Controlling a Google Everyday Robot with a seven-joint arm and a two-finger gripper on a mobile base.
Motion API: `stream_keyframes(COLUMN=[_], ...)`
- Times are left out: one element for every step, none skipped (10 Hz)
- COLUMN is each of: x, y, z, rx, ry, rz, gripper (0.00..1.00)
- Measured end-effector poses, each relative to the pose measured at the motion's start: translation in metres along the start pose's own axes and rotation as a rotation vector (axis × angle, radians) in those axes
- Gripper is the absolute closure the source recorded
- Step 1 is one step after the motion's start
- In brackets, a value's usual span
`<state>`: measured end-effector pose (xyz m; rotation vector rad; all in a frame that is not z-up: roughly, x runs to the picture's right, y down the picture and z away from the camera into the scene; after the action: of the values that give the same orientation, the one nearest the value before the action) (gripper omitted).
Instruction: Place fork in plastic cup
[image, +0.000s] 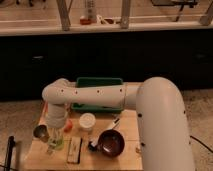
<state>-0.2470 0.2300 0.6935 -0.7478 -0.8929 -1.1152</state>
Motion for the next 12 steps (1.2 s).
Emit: stream_keyframes(x=[-0.0004,-0.0006,-0.0003,0.0000,0.0003,0.0006,0.0008,0.0006,0.0004,0.0003,0.0002,0.0000], y=[-0.0025,-0.0054,-0.0069,-0.0077,-0.0088,-0.0085,-0.0077,-0.0080,-0.0078,-0.0076,-0.0073,-0.0071], z=[0.0001,0.0002,0.0000,0.0001,0.0004,0.0010,0.0017,0.0024,0.0032,0.0033,0.0040,0.0041], rx=[-0.004,-0.009,-0.011,-0.014,-0.015,-0.017,-0.019,-0.017,-0.016,-0.016,-0.016,-0.017], ry=[0.000,-0.001,-0.003,-0.006,-0.010,-0.014,-0.018,-0.022,-0.025,-0.026,-0.028,-0.029], rz=[-0.007,-0.014,-0.016,-0.015,-0.013,-0.010,-0.007,-0.006,-0.005,-0.004,-0.004,-0.005], gripper=[1.00,1.00,0.99,0.93,0.82,0.72,0.61,0.53,0.40,0.30,0.24,0.20])
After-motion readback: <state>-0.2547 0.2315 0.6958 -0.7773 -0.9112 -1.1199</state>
